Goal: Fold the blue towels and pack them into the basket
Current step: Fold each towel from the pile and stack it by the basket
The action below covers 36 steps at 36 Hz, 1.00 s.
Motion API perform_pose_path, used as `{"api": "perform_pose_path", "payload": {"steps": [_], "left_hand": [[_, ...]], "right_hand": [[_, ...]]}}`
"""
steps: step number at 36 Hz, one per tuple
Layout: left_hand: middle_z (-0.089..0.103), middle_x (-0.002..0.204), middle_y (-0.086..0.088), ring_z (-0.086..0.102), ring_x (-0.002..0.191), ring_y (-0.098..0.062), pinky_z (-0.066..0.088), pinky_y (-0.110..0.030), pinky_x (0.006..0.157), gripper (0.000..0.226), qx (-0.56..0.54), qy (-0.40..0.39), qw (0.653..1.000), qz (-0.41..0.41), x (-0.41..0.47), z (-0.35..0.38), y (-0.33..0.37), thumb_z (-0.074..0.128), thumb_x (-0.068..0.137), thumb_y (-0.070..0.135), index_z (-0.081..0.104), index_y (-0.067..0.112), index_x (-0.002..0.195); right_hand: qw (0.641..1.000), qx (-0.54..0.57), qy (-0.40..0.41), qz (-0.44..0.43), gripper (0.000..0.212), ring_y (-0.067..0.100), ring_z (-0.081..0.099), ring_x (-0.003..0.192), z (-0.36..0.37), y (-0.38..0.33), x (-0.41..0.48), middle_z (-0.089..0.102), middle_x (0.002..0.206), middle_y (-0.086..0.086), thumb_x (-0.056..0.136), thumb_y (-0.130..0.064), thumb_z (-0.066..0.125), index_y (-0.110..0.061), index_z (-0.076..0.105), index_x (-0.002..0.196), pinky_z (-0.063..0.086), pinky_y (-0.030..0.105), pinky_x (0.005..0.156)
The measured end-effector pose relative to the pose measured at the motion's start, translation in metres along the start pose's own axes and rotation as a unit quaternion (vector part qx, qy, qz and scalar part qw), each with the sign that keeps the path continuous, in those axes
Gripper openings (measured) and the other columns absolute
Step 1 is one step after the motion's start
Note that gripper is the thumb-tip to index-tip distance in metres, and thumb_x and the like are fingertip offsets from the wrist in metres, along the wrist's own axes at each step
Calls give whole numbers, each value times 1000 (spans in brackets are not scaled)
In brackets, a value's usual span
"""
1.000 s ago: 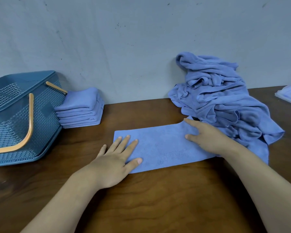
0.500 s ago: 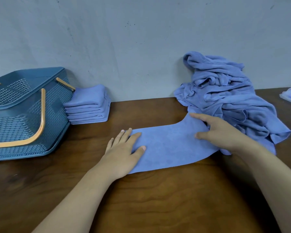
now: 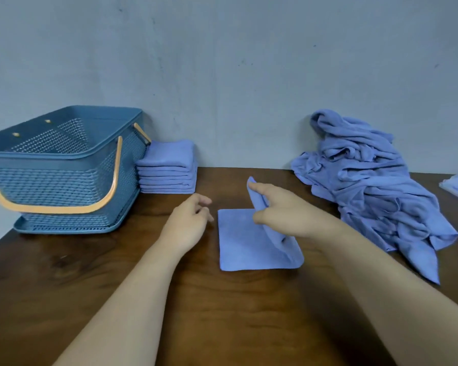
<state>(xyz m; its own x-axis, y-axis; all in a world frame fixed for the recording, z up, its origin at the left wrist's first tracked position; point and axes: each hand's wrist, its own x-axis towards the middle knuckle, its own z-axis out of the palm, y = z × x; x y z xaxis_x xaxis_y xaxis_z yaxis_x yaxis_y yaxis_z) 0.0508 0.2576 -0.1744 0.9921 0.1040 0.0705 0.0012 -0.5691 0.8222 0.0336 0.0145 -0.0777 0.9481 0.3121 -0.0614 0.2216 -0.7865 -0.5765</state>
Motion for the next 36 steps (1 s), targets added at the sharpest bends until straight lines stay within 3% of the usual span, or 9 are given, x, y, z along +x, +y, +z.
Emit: {"api": "perform_pose_path", "payload": {"steps": [2,5,8,21,25,27,29,32,36], "left_hand": [[75,95,25,67,93,2,53,-32,81,19,21,-19,999,17,-1,1,1,51,96,38,59,49,109],[73,95,30,66,90,7,56,-36,87,19,46,-32,998,37,-2,2,1,59,94,45,58,50,113],[72,92,31,66,89,5,58,-39,87,22,47,-31,998,42,-4,1,2,67,94,49,59,48,114],[73,94,25,68,88,-1,59,-35,79,21,62,-24,997,31,-3,4,7,77,94,40,64,45,111],[72,92,29,67,86,3,58,-34,77,19,62,-24,997,33,-2,4,4,76,93,42,64,47,107],[72,93,29,67,87,3,59,-36,80,18,61,-23,997,34,-2,4,3,73,95,40,63,47,108],[73,93,29,67,90,3,59,-38,85,17,56,-24,998,33,-1,4,2,69,97,36,64,46,109],[72,93,28,66,93,2,59,-40,88,15,61,-14,998,30,-1,4,3,65,99,35,64,46,109],[72,97,26,66,96,1,59,-39,89,15,64,-9,998,26,-2,5,5,61,102,32,64,45,110]], "right_hand": [[1000,4,-13,8,61,25,69,100,16,-4,6,60,135,15,89,-17,64,-14,48,147,56,42,87],[999,38,-25,21,82,-4,60,64,40,-2,12,61,93,-9,91,-17,66,-30,32,165,43,14,57],[997,67,-33,34,86,-10,55,51,56,5,15,59,84,-8,93,-13,64,-34,26,167,37,6,47],[997,50,-27,55,77,-1,60,63,56,-5,24,60,81,-10,83,-19,68,-36,46,155,42,11,51],[979,161,-99,76,96,10,47,47,70,-5,26,49,53,-6,90,-5,61,-39,16,168,44,24,51],[978,183,-80,68,91,10,54,50,74,-6,26,57,57,-9,92,-11,63,-42,20,166,49,23,54],[973,215,-53,68,78,15,73,70,73,-7,23,70,89,-11,95,-24,66,-49,32,161,59,25,64],[960,275,5,47,61,19,79,88,59,0,24,56,137,-17,99,-14,55,-45,50,151,64,33,68],[985,92,135,-57,52,0,68,105,28,35,25,69,121,-19,94,2,53,-37,70,124,56,24,85]]}}
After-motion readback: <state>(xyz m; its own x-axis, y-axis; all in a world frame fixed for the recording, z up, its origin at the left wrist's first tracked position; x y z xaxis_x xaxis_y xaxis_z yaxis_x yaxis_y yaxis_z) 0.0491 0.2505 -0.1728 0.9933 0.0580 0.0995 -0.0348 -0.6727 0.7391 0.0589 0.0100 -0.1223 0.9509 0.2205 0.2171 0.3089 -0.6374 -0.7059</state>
